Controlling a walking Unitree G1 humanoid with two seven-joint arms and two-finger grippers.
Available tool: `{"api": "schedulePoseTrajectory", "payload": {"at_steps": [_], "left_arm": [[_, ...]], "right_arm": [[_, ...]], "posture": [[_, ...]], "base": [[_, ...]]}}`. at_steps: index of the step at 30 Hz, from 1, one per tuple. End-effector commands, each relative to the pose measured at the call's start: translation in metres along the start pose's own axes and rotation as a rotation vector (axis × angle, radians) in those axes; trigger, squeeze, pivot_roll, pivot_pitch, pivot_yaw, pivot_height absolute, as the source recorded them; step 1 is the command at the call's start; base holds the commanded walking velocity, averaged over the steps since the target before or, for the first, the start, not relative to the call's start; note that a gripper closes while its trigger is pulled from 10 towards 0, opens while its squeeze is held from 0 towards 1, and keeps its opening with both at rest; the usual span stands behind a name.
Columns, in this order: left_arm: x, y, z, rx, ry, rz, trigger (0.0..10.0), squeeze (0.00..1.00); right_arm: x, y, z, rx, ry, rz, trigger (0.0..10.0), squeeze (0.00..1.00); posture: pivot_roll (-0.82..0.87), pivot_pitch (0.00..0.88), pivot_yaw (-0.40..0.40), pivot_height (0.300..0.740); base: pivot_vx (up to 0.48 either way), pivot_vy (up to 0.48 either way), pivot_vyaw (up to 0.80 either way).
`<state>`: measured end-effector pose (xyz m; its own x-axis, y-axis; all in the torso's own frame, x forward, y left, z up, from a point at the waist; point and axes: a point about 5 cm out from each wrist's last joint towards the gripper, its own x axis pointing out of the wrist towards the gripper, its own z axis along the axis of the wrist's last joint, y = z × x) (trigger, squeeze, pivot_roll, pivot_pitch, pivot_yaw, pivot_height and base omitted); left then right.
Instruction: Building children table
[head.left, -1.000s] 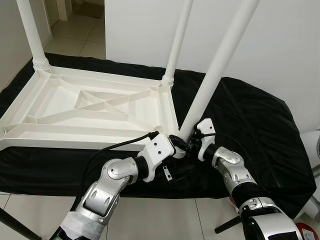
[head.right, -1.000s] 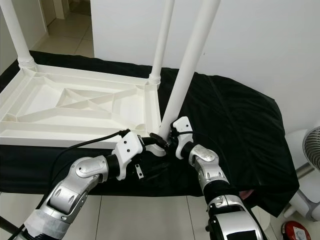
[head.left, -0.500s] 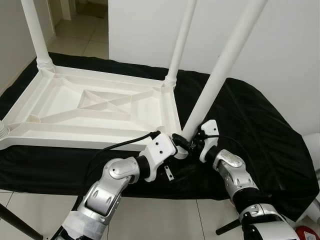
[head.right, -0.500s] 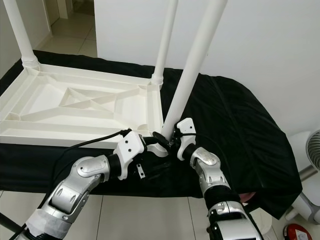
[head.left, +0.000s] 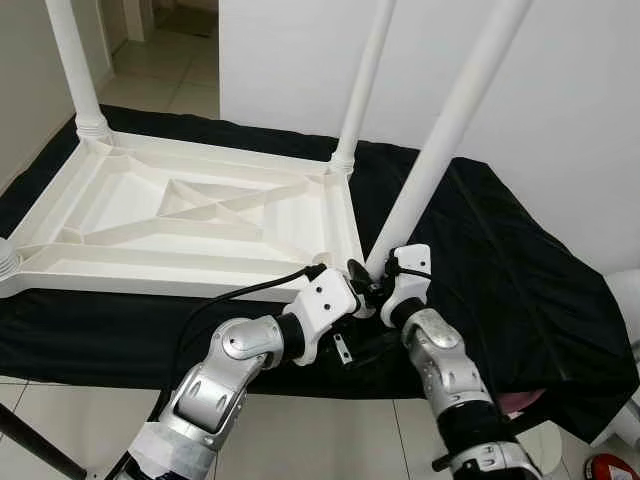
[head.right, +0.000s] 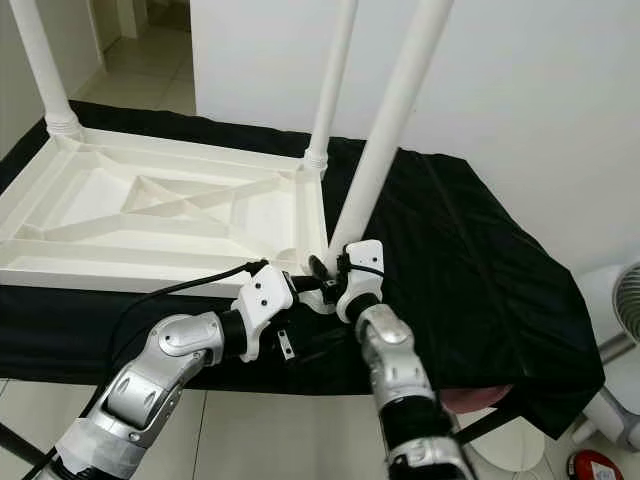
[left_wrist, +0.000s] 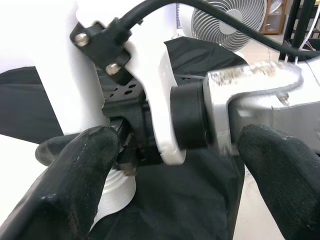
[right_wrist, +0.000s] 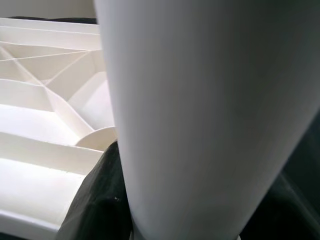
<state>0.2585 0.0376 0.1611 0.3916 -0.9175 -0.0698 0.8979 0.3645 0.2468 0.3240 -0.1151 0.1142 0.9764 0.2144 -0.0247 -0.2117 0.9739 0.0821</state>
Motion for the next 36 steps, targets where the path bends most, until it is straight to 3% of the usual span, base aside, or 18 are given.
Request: {"api": "schedulePoseTrajectory", "payload": {"at_steps": [1, 5, 12, 13, 22, 26, 29, 30, 36], "left_arm": [[0.004, -0.002, -0.001, -0.006, -0.008, 0.015, 10.0, 0.00], [0.005, -0.004, 0.000, -0.009, -0.012, 0.016, 10.0, 0.00], [0.005, -0.004, 0.000, -0.009, -0.011, 0.014, 10.0, 0.00], [0.005, -0.004, -0.001, -0.008, -0.010, 0.014, 10.0, 0.00], [0.003, -0.004, -0.001, -0.004, -0.007, 0.018, 10.0, 0.00], [0.002, -0.005, -0.001, -0.007, -0.005, 0.018, 10.0, 0.00], [0.002, -0.005, -0.001, -0.005, -0.003, 0.020, 10.0, 0.00], [0.002, -0.004, -0.001, -0.004, -0.003, 0.021, 10.0, 0.00], [0.002, -0.004, -0.001, 0.000, 0.000, 0.020, 10.0, 0.00]], "right_arm": [[-0.008, -0.018, -0.021, -0.012, 0.110, -0.104, 10.0, 0.00], [-0.017, -0.004, -0.020, -0.002, 0.113, -0.226, 10.0, 0.00], [-0.022, 0.001, -0.015, 0.018, 0.113, -0.223, 10.0, 0.00], [-0.022, 0.002, -0.014, 0.025, 0.100, -0.208, 10.0, 1.00], [-0.028, 0.003, -0.009, 0.056, 0.060, -0.179, 10.0, 1.00], [-0.030, -0.003, -0.007, 0.053, 0.048, -0.156, 10.0, 1.00], [-0.031, -0.014, -0.009, -0.006, 0.048, -0.085, 10.0, 1.00], [-0.034, -0.021, -0.010, -0.031, 0.045, -0.025, 10.0, 0.00], [-0.036, -0.034, -0.004, -0.114, 0.008, 0.169, 10.0, 0.00]], "posture": [[0.02, 0.000, -0.161, 0.740], [0.02, 0.000, -0.172, 0.740], [0.02, 0.000, -0.172, 0.740], [0.02, 0.000, -0.172, 0.740], [0.03, 0.000, -0.174, 0.740], [0.03, 0.000, -0.175, 0.740], [0.03, 0.000, -0.177, 0.740], [0.03, 0.000, -0.176, 0.740], [0.02, 0.000, -0.165, 0.740]], "base": [[0.000, 0.000, 0.00], [0.000, 0.000, 0.00], [0.000, 0.000, 0.00], [0.000, 0.000, 0.00], [0.000, 0.000, 0.00], [0.000, 0.000, 0.00], [0.000, 0.000, 0.00], [0.000, 0.000, 0.00], [0.000, 0.000, 0.00]]}}
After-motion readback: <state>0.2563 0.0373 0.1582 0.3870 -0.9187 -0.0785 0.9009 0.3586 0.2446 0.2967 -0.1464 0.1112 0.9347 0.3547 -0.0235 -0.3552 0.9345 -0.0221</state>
